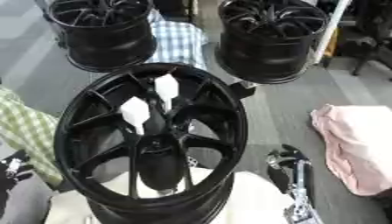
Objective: Pull the pin out of the wheel hub.
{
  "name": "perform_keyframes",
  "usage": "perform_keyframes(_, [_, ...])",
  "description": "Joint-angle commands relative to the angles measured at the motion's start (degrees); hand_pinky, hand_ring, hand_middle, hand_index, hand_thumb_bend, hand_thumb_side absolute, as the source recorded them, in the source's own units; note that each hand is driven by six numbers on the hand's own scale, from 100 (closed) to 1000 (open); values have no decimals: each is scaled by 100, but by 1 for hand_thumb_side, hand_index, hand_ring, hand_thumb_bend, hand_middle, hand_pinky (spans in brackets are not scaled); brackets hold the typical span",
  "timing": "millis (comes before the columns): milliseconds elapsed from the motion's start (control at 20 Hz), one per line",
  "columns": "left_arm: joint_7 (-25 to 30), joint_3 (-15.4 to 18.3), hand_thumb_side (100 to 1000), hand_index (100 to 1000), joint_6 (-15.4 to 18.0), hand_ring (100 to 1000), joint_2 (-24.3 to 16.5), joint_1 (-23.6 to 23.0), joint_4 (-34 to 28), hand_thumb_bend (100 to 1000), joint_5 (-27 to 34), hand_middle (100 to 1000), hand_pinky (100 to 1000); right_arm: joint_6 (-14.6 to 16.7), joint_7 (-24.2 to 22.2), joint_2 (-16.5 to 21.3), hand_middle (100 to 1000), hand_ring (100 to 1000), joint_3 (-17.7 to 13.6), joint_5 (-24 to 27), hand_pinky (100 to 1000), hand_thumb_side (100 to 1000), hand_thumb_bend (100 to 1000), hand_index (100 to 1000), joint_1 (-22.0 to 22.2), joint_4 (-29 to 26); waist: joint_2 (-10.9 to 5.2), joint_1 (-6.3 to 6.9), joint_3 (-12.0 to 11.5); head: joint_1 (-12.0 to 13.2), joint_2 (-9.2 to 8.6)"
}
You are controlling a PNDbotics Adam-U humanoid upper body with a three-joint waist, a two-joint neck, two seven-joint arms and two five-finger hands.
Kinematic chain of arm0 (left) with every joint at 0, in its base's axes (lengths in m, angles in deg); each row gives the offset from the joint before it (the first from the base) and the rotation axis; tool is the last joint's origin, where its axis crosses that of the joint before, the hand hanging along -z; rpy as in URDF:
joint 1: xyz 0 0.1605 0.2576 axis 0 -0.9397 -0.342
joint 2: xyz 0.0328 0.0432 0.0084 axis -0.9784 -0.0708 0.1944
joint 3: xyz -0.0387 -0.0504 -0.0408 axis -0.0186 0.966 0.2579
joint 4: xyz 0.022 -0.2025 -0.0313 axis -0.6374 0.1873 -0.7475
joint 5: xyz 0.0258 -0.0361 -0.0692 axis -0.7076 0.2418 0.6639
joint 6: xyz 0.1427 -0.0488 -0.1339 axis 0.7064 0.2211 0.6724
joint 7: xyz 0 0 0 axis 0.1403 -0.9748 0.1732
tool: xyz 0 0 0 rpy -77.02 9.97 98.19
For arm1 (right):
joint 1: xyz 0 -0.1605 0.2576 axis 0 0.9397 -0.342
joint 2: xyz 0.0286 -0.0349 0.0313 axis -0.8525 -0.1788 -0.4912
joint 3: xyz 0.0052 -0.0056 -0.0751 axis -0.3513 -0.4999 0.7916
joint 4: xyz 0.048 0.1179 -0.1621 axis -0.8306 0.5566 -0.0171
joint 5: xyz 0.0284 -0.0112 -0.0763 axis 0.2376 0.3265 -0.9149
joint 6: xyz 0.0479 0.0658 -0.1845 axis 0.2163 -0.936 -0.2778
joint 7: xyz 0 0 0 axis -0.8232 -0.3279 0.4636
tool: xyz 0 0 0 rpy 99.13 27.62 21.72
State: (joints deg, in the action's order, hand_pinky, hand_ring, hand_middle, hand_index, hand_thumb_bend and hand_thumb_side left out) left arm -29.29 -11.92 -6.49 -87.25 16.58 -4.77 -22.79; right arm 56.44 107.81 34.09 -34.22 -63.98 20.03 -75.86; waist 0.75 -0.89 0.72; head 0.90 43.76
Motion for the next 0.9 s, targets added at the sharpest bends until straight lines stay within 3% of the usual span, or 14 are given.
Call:
perform_keyframes(50, [-28,39,623,799,-13,740,-82,53,-148,326,59,728,750,14,11,38,614,571,-23,-19,728,384,100,784,-49,-98,-52,14,10,-25,-22])
perform_keyframes(250, [-25,118,630,803,23,743,-412,94,-447,327,-68,732,754,17,13,46,614,571,-24,-12,728,384,100,784,-45,-101,-44,24,24,-57,-28])
perform_keyframes(550, [-5,111,613,806,445,741,-2194,547,-970,342,363,733,758,30,22,73,614,571,-27,-36,728,385,100,784,-11,-113,-66,101,55,-138,-25])
perform_keyframes(750, [361,-269,619,812,750,739,-3205,1028,-1158,351,727,734,764,31,13,91,614,571,-23,-53,728,386,100,784,6,-115,-81,133,82,-138,-7])
perform_keyframes(900, [1027,-782,641,821,972,737,-3846,1443,-1382,360,776,735,771,37,0,94,614,571,-9,-62,728,386,100,784,11,-110,-88,156,123,-110,-6])
